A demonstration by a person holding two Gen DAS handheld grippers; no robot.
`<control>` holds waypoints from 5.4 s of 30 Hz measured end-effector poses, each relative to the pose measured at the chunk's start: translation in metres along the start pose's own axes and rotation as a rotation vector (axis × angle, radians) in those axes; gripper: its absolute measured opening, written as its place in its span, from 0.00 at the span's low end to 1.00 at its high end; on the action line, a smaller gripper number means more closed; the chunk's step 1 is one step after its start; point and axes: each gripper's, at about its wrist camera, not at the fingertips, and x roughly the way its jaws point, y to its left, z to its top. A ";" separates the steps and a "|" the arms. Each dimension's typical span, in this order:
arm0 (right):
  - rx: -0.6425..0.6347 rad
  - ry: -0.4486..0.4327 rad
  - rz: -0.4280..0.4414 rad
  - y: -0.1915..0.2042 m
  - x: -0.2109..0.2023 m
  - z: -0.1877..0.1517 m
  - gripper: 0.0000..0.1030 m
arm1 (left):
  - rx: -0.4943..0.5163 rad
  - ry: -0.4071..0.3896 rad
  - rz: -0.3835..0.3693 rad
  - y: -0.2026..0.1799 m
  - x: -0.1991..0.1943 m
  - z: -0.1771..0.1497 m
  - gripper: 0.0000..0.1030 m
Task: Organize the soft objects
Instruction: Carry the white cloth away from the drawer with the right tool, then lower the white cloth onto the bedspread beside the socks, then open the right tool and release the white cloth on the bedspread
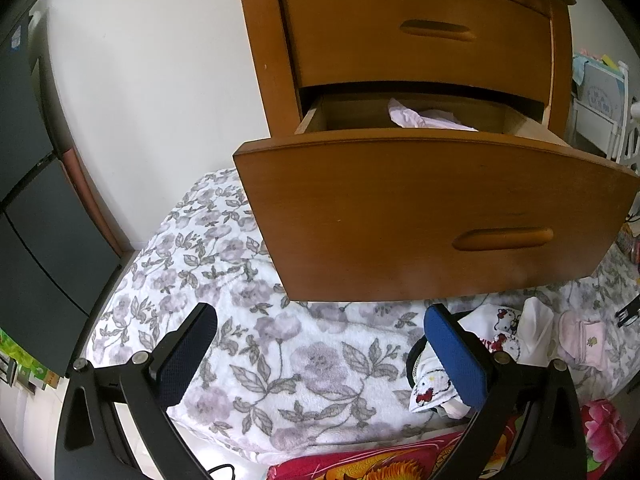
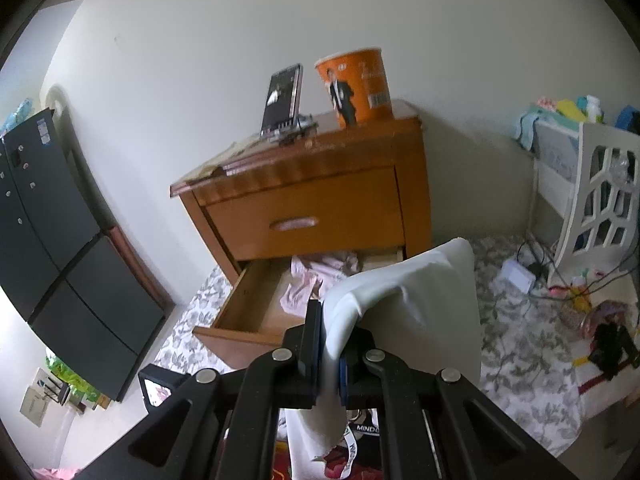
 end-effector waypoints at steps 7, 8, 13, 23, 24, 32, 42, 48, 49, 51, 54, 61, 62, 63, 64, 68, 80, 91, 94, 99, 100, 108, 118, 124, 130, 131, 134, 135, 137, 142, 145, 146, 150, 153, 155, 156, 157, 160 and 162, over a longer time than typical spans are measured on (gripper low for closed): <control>-0.022 0.059 0.042 0.020 0.020 -0.014 0.07 | -0.006 -0.001 -0.002 0.002 0.000 0.001 1.00; -0.027 0.067 0.050 0.024 0.023 -0.015 0.07 | -0.007 -0.003 -0.002 0.002 -0.001 0.000 1.00; -0.055 0.108 0.091 0.044 0.038 -0.022 0.07 | -0.017 -0.004 -0.007 0.003 0.000 -0.001 1.00; -0.090 0.191 0.152 0.077 0.071 -0.034 0.07 | -0.031 -0.009 -0.012 0.007 -0.003 -0.002 1.00; -0.089 0.205 0.157 0.079 0.077 -0.035 0.07 | -0.031 -0.008 -0.012 0.007 -0.003 -0.002 1.00; -0.112 0.304 0.163 0.093 0.121 -0.056 0.07 | -0.032 -0.013 -0.011 0.006 -0.003 -0.002 1.00; -0.055 0.476 0.119 0.069 0.179 -0.104 0.07 | -0.027 -0.009 -0.010 0.005 -0.002 -0.002 1.00; -0.024 0.516 0.093 0.057 0.197 -0.119 0.07 | -0.025 -0.006 -0.010 0.005 -0.002 -0.002 1.00; -0.020 0.520 0.089 0.055 0.199 -0.122 0.07 | -0.024 -0.005 -0.010 0.004 -0.002 -0.002 1.00; -0.014 0.527 0.078 0.051 0.205 -0.124 0.07 | -0.022 -0.005 -0.010 0.004 -0.002 -0.002 1.00; -0.002 0.536 0.054 0.044 0.215 -0.129 0.07 | -0.022 -0.005 -0.010 0.004 -0.002 -0.002 1.00; 0.022 0.566 0.017 0.033 0.237 -0.141 0.07 | -0.021 0.001 -0.012 0.004 -0.001 -0.002 1.00; 0.023 0.567 0.014 0.031 0.240 -0.142 0.07 | -0.021 0.001 -0.012 0.004 -0.001 -0.002 1.00; 0.024 0.567 0.011 0.030 0.242 -0.142 0.07 | -0.020 0.002 -0.012 0.004 -0.001 -0.002 1.00; 0.025 0.568 0.009 0.029 0.244 -0.143 0.07 | -0.020 0.003 -0.013 0.004 -0.001 -0.002 1.00; 0.036 0.571 0.002 0.023 0.251 -0.145 0.07 | -0.017 0.015 -0.017 0.005 0.002 -0.003 1.00; 0.056 0.561 -0.015 0.017 0.260 -0.146 0.10 | -0.002 0.042 -0.013 0.002 0.008 -0.003 1.00; 0.080 0.565 -0.032 0.013 0.250 -0.142 0.13 | 0.007 0.059 -0.011 -0.001 0.012 -0.003 1.00; 0.072 0.566 -0.036 0.015 0.243 -0.139 0.16 | 0.007 0.061 -0.012 -0.001 0.012 -0.003 1.00; 0.046 0.554 -0.052 0.020 0.233 -0.138 0.29 | 0.007 0.061 -0.012 -0.001 0.013 -0.003 1.00; 0.043 0.550 -0.062 0.020 0.231 -0.137 0.32 | 0.007 0.062 -0.013 -0.001 0.013 -0.004 1.00; 0.019 0.507 -0.069 0.027 0.207 -0.124 0.38 | 0.006 0.064 -0.013 -0.001 0.013 -0.004 1.00; -0.007 0.438 -0.077 0.039 0.171 -0.112 0.38 | 0.004 0.065 -0.014 0.000 0.013 -0.004 1.00; -0.024 0.400 -0.127 0.041 0.160 -0.106 0.64 | 0.004 0.065 -0.015 0.000 0.013 -0.004 1.00; 0.002 0.416 -0.182 0.028 0.163 -0.111 0.77 | 0.003 0.064 -0.015 0.000 0.014 -0.003 1.00; 0.009 0.417 -0.185 0.026 0.163 -0.112 0.79 | 0.003 0.064 -0.015 0.000 0.014 -0.003 1.00; 0.022 0.415 -0.197 0.021 0.162 -0.114 0.88 | 0.003 0.063 -0.015 0.000 0.014 -0.003 1.00; 0.023 0.412 -0.200 0.020 0.162 -0.114 0.91 | 0.003 0.064 -0.015 0.000 0.014 -0.003 1.00; 0.026 0.404 -0.208 0.018 0.160 -0.114 0.99 | 0.003 0.064 -0.015 0.000 0.014 -0.003 1.00; 0.031 0.398 -0.212 0.015 0.160 -0.113 1.00 | 0.003 0.063 -0.015 0.000 0.014 -0.003 1.00; 0.031 0.399 -0.211 0.015 0.160 -0.114 1.00 | 0.002 0.062 -0.016 0.000 0.013 -0.003 1.00; 0.029 0.398 -0.211 0.015 0.160 -0.114 1.00 | 0.001 0.059 -0.016 0.000 0.013 -0.003 1.00; 0.025 0.391 -0.213 0.015 0.158 -0.115 1.00 | -0.002 0.045 -0.018 0.000 0.011 -0.002 1.00; 0.027 0.381 -0.215 0.015 0.157 -0.114 1.00 | -0.005 0.041 -0.018 0.001 0.010 -0.002 1.00; 0.026 0.375 -0.214 0.015 0.156 -0.113 1.00 | -0.008 0.038 -0.020 0.001 0.010 -0.001 1.00; 0.024 0.373 -0.215 0.015 0.156 -0.112 1.00 | -0.009 0.037 -0.021 0.001 0.010 -0.001 1.00; 0.021 0.373 -0.217 0.016 0.157 -0.112 1.00 | -0.012 0.035 -0.022 0.002 0.009 -0.002 1.00; 0.016 0.368 -0.221 0.016 0.157 -0.112 1.00 | -0.019 0.028 -0.025 0.003 0.007 -0.001 1.00; 0.005 0.359 -0.225 0.018 0.157 -0.112 1.00 | -0.022 0.023 -0.026 0.004 0.006 -0.001 1.00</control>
